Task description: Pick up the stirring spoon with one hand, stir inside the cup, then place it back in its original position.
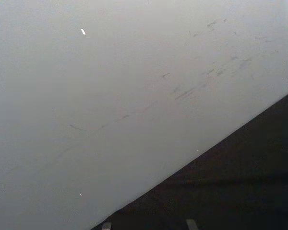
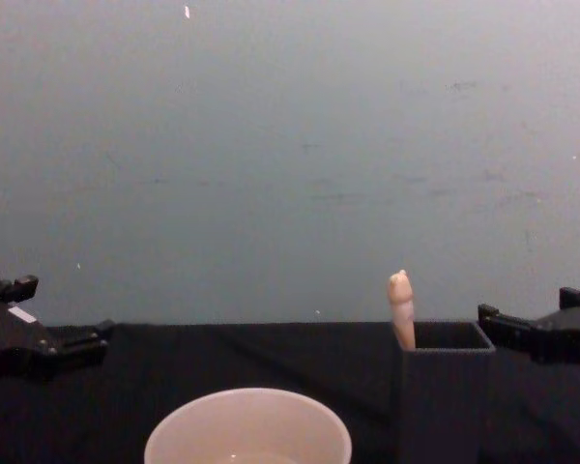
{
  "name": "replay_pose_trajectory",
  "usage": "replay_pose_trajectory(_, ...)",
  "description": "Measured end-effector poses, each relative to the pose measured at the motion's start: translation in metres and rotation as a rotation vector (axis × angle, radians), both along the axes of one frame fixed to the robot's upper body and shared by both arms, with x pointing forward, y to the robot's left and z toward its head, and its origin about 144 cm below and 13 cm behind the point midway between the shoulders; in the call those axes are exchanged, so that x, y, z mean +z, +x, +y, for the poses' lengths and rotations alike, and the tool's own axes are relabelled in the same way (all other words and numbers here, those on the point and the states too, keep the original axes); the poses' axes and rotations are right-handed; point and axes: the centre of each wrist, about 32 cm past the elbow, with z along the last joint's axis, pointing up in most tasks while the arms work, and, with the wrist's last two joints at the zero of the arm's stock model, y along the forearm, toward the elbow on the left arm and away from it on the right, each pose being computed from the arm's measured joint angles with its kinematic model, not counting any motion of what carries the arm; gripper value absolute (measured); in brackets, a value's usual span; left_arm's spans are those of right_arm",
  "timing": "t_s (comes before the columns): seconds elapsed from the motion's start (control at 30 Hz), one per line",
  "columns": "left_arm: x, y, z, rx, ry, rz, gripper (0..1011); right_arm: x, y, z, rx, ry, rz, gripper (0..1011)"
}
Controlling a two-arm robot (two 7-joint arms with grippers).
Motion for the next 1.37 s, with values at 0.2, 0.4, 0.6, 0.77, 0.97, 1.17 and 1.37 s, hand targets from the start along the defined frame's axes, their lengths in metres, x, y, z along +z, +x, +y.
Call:
replay_pose_trajectory(0.2,0.0000,0.0000,0.0000,0.000,0.000,0.000,1001,0.0002,0.0000,0.0000,0.001,0.000,-0.001,1002)
replay_pose_trajectory(0.4,0.0000,0.0000,0.0000,0.000,0.000,0.000,1001,0.0003,0.0000,0.0000,0.001,0.001,-0.001,1002)
replay_pose_trajectory(0.6,0.0000,0.0000,0.0000,0.000,0.000,0.000,1001,0.0003,0.0000,0.0000,0.001,0.001,-0.001,1002)
replay_pose_trajectory(0.77,0.0000,0.0000,0.0000,0.000,0.000,0.000,1001,0.0003,0.0000,0.0001,0.001,0.002,-0.001,1003)
replay_pose_trajectory(0.97,0.0000,0.0000,0.0000,0.000,0.000,0.000,1001,0.0003,0.0000,0.0000,0.001,0.001,-0.001,1002)
replay_pose_trajectory(1.17,0.0000,0.0000,0.0000,0.000,0.000,0.000,1001,0.0003,0.0000,0.0000,0.001,0.001,-0.001,1002)
replay_pose_trajectory(1.37,0.0000,0.0000,0.0000,0.000,0.000,0.000,1001,0.0003,0.0000,0.0000,0.001,0.001,-0.001,1002)
